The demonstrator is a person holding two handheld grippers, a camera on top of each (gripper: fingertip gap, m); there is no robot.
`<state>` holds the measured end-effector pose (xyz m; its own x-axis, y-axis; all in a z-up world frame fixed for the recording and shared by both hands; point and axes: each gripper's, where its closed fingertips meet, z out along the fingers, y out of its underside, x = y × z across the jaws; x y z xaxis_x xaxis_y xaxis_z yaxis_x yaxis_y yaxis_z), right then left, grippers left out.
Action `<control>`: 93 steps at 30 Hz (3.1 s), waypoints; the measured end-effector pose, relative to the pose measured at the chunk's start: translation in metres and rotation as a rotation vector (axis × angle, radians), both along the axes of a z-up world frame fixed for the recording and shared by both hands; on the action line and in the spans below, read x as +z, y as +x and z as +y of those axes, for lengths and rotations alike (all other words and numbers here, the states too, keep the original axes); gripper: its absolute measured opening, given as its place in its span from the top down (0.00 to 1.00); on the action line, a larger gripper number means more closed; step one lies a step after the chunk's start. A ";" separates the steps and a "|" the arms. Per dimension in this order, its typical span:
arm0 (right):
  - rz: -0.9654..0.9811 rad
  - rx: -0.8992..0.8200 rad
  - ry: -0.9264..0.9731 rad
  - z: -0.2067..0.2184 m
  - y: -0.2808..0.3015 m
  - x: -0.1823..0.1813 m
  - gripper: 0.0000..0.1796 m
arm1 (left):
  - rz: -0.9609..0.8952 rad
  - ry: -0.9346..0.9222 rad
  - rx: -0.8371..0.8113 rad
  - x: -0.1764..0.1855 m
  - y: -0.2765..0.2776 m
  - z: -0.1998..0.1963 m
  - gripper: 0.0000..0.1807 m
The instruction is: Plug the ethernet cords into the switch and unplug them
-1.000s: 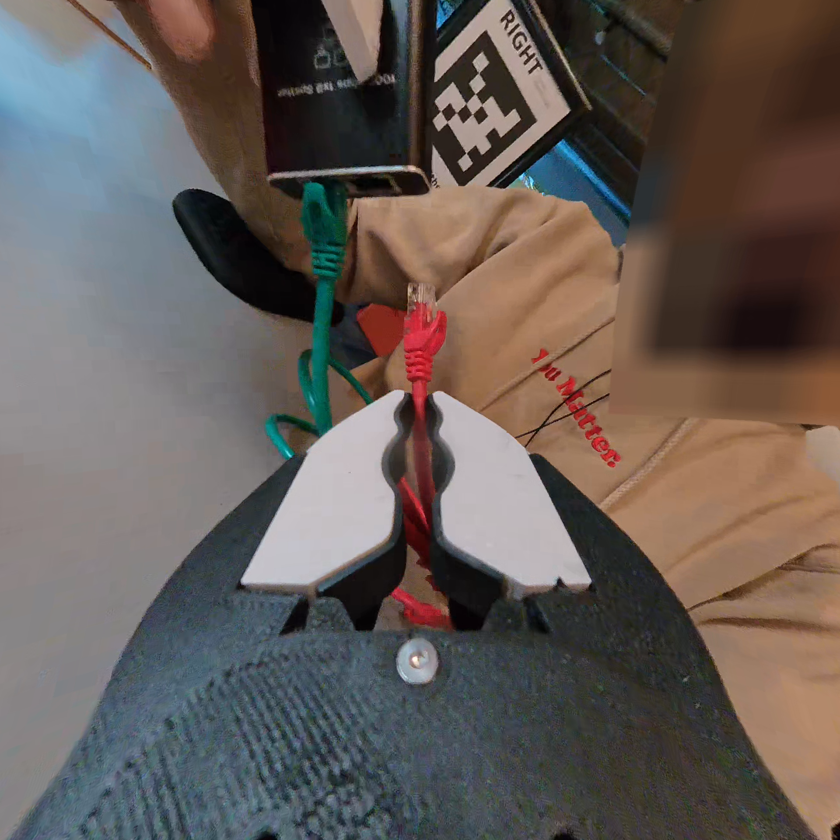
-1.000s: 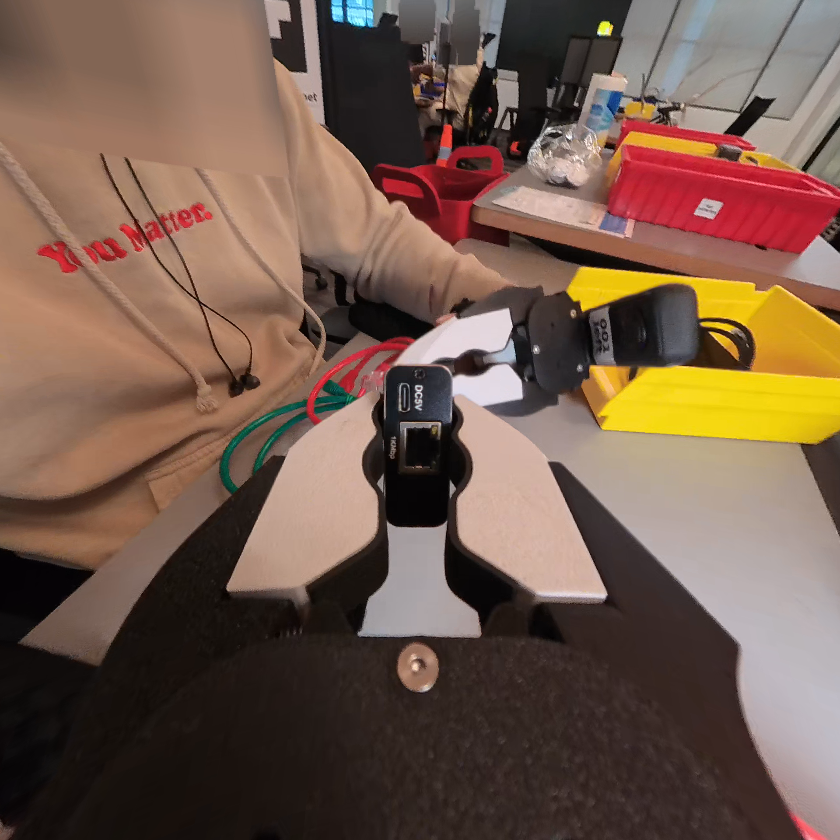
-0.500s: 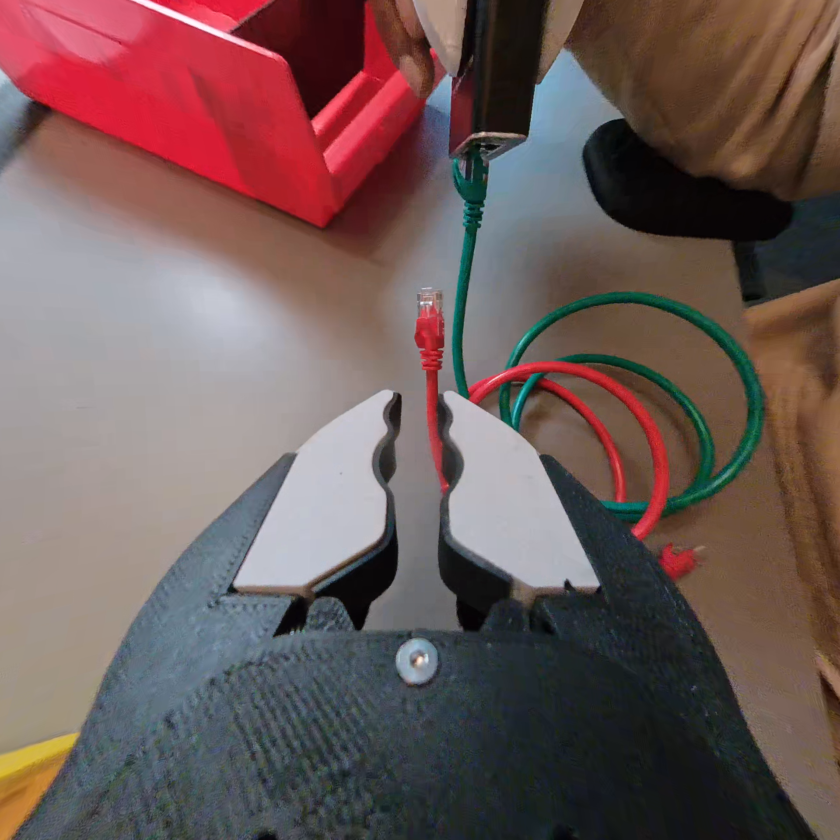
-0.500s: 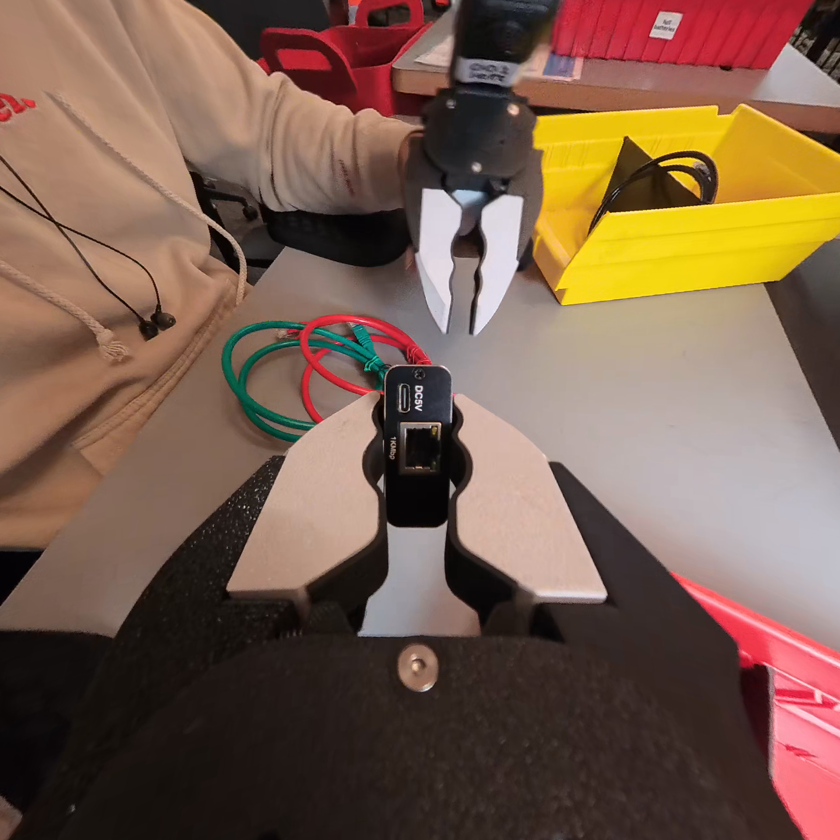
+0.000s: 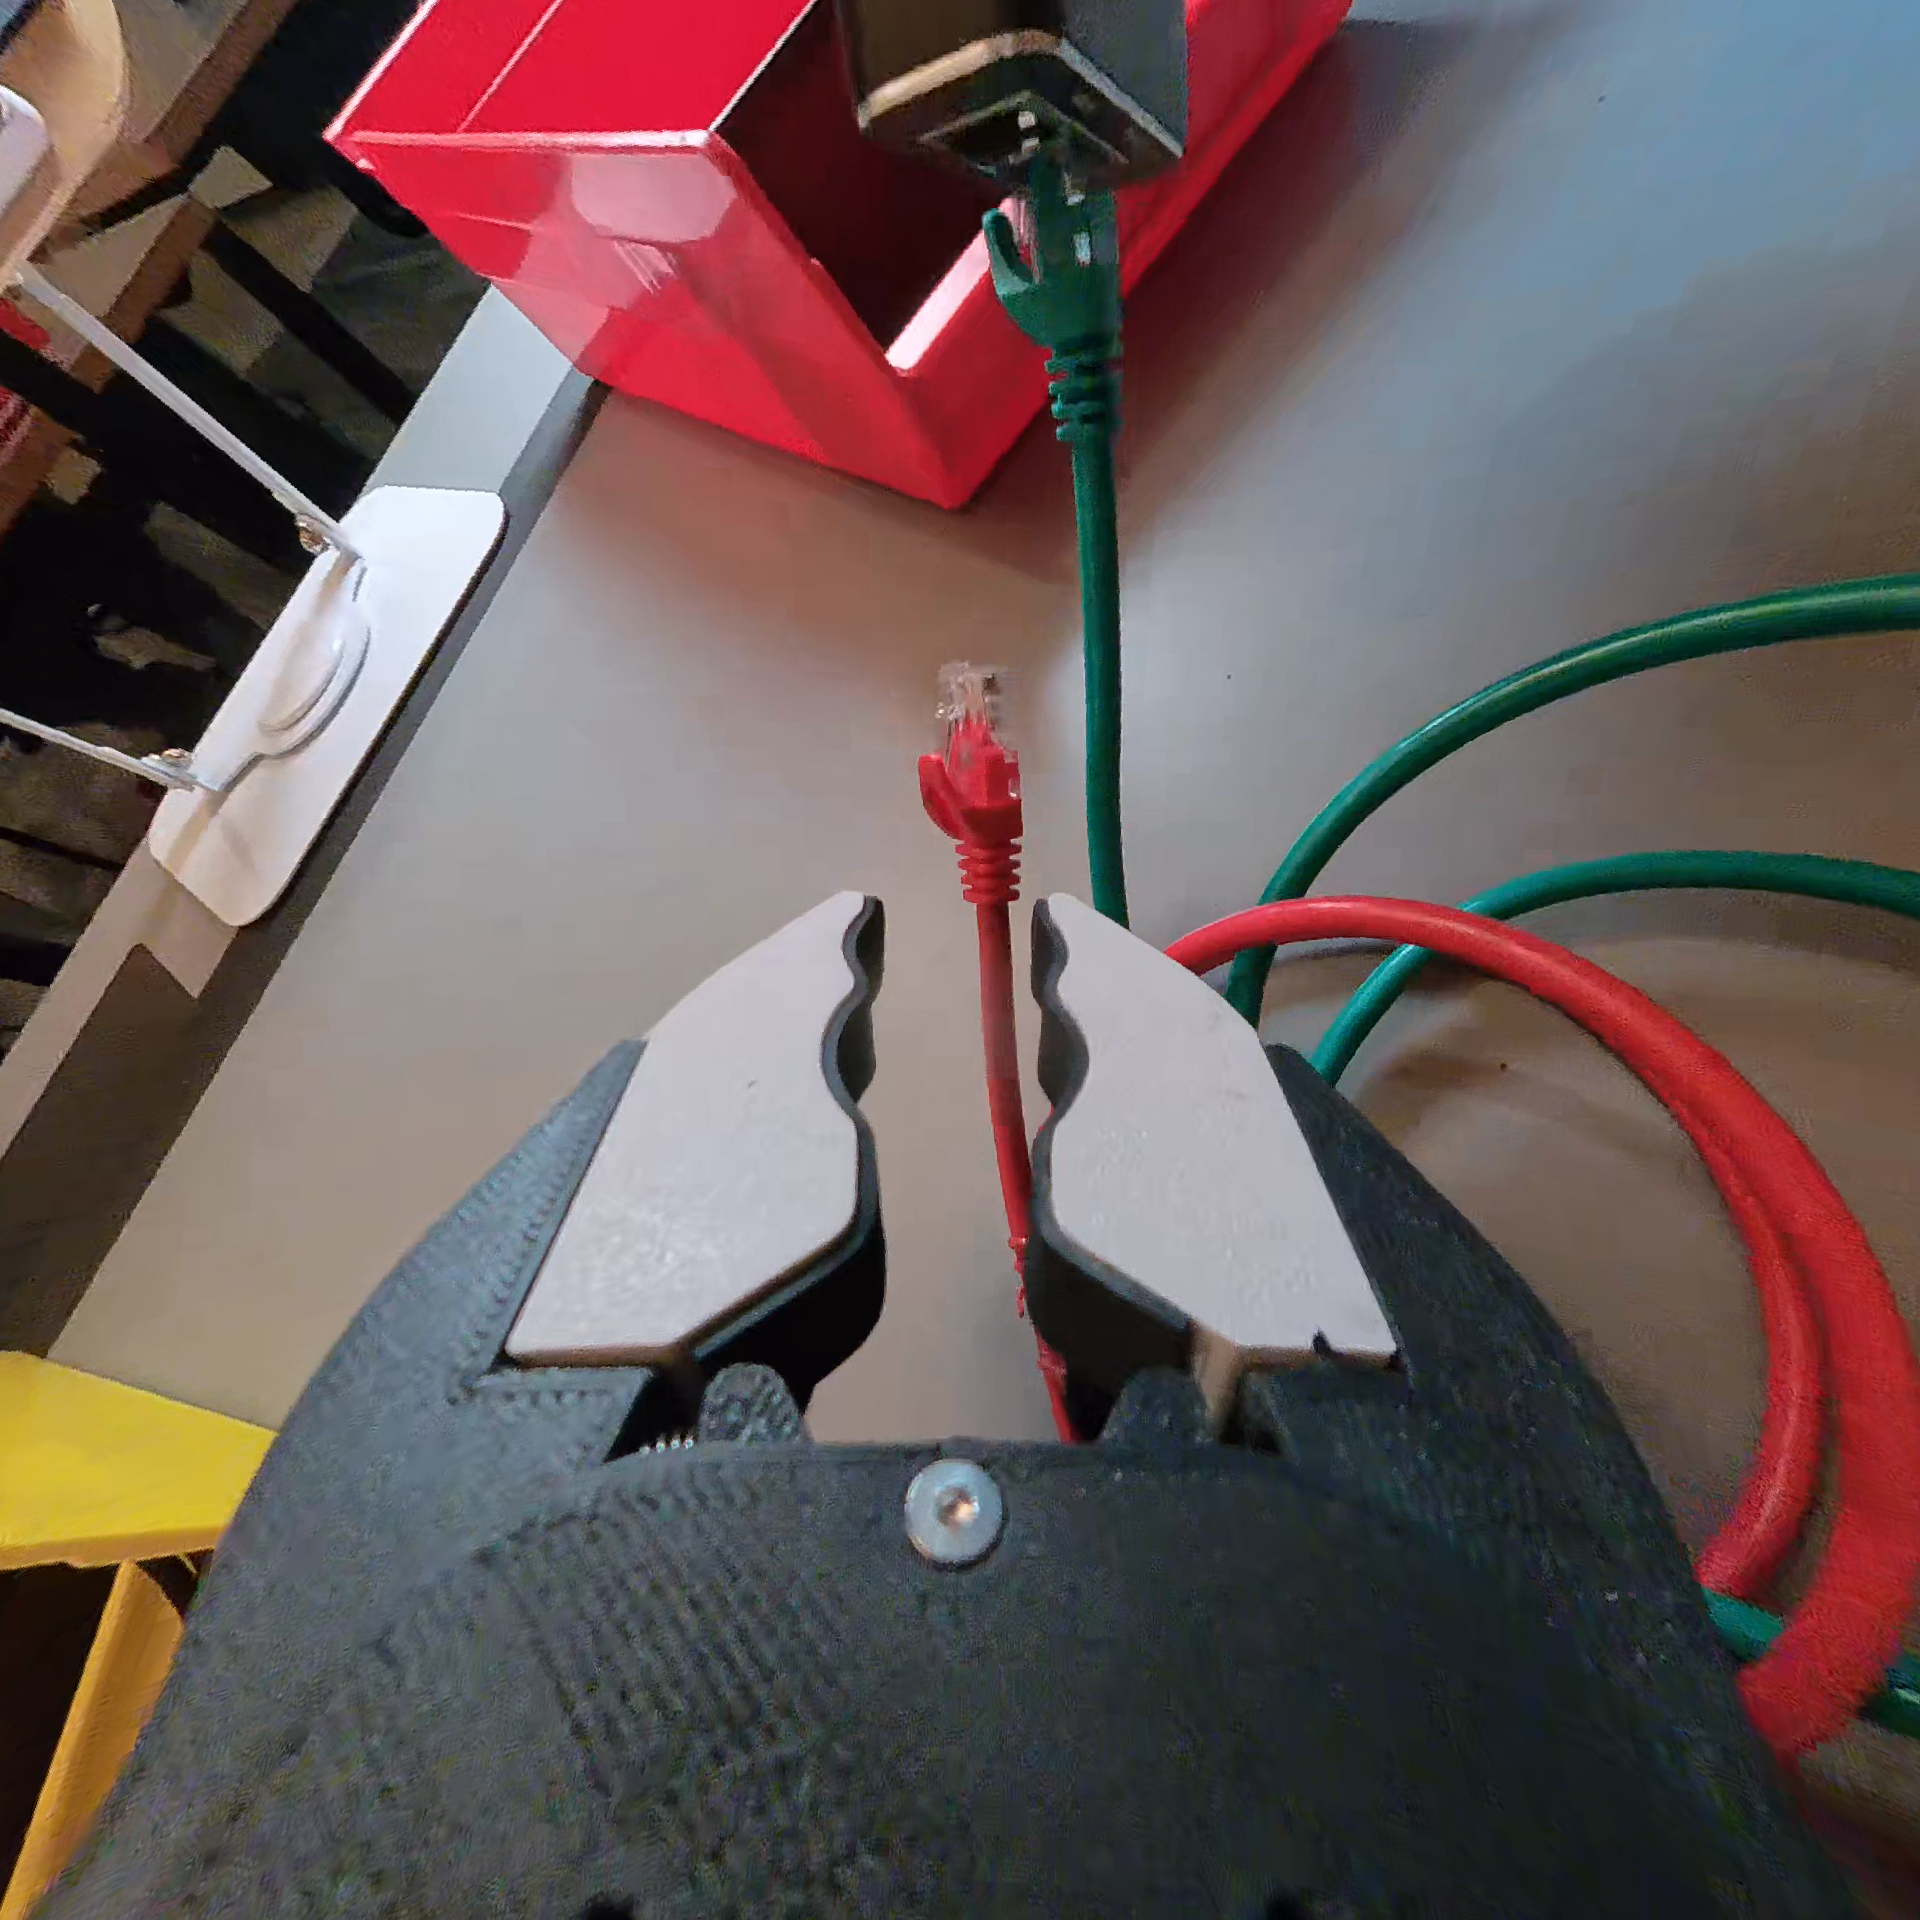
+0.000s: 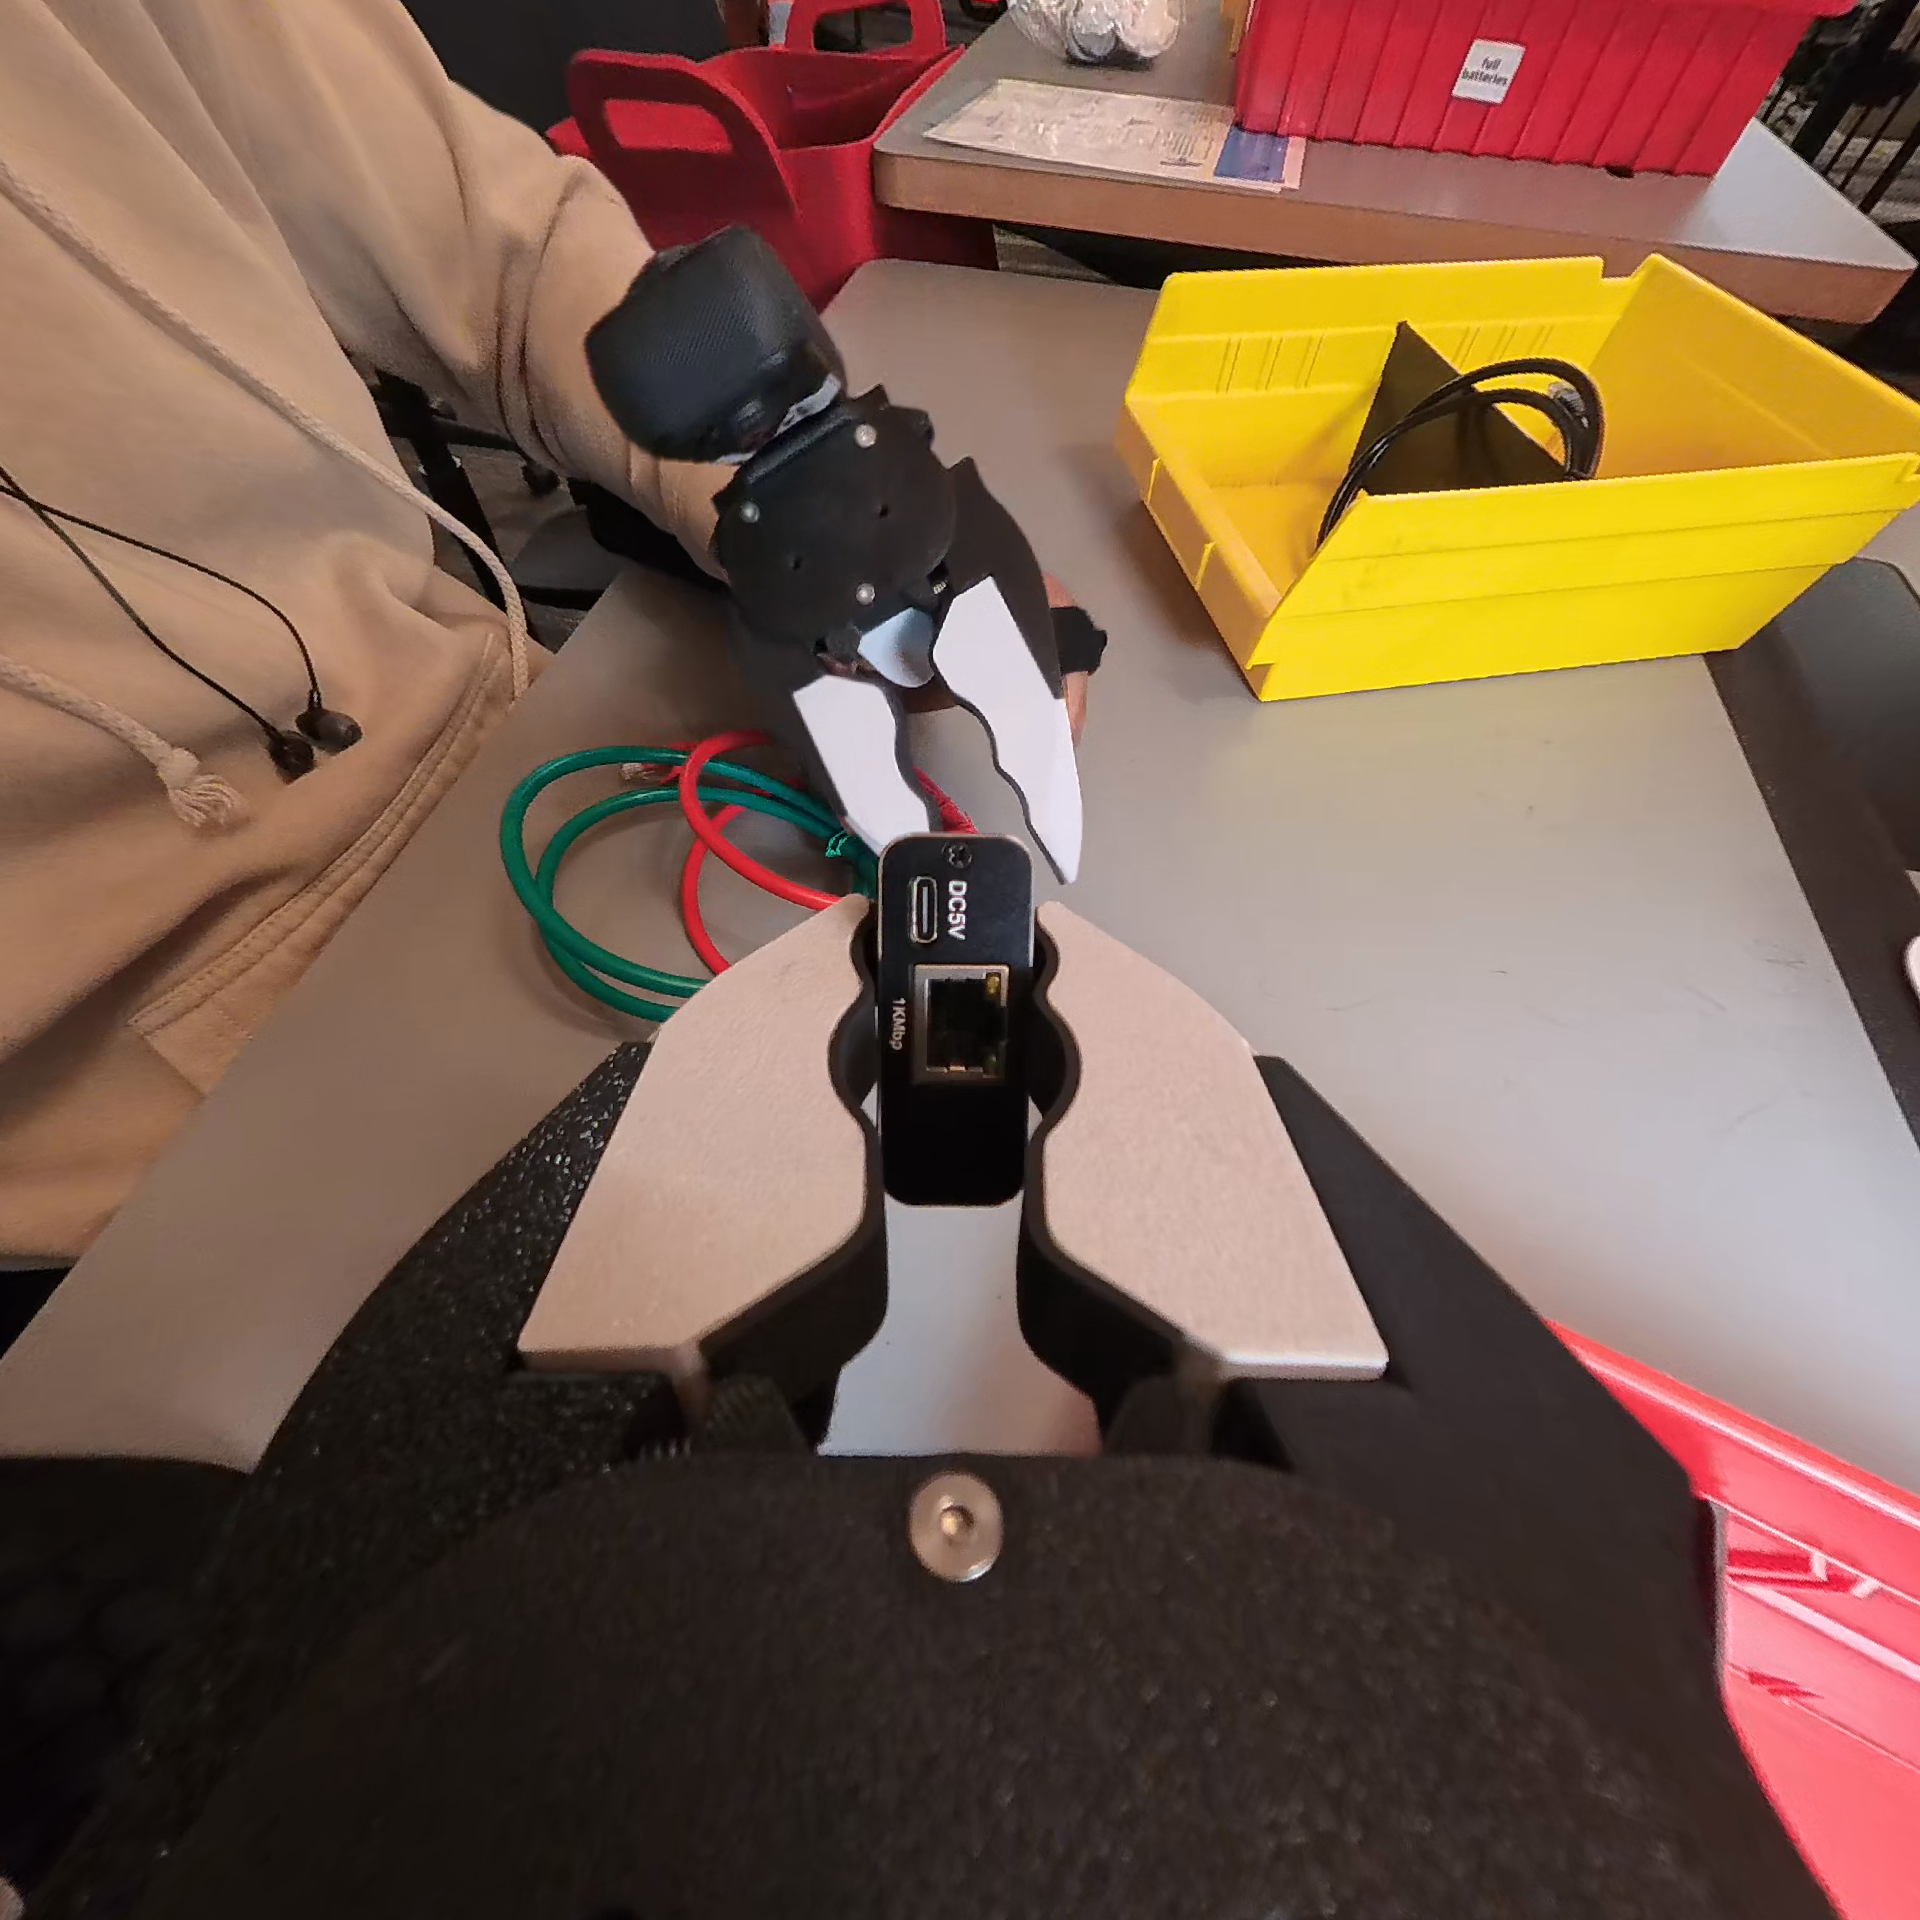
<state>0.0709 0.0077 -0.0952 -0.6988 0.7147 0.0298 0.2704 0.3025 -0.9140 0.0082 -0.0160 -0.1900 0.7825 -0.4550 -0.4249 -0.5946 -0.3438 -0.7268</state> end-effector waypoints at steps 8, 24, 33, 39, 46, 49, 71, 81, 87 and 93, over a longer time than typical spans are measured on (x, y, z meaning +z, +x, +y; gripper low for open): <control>-0.002 0.000 -0.002 0.000 -0.001 -0.001 0.87 | 0.100 0.063 0.019 -0.004 0.001 0.008 0.86; 0.069 0.132 -0.174 -0.012 0.019 0.031 0.87 | -0.939 -0.517 -0.441 0.071 0.012 -0.045 0.95; -0.100 0.315 -0.251 -0.022 0.068 0.035 0.87 | -1.088 -0.965 -0.870 0.073 0.068 -0.102 0.95; -0.097 0.184 -0.213 0.006 0.079 0.031 0.87 | -1.068 -0.903 -0.762 0.066 0.053 -0.089 0.95; -0.043 0.196 -0.285 -0.024 0.015 0.022 0.87 | -0.937 -0.781 -0.592 0.060 0.065 -0.066 0.95; -0.080 0.186 -0.293 -0.034 0.000 0.014 0.86 | -0.853 -0.710 -0.499 0.056 0.060 -0.056 0.95; -0.264 0.158 -0.423 -0.041 -0.022 -0.019 0.86 | -0.615 -0.774 -0.357 0.022 0.042 -0.053 0.95; -0.250 0.097 -0.366 -0.043 -0.030 -0.016 0.87 | -0.617 -0.725 -0.403 0.032 0.037 -0.051 0.96; -0.297 0.114 -0.359 -0.050 -0.028 -0.022 0.87 | -0.587 -0.747 -0.430 0.028 0.041 -0.055 0.96; -0.283 0.137 -0.400 -0.054 -0.028 -0.018 0.86 | -0.609 -0.738 -0.460 0.034 0.043 -0.057 0.96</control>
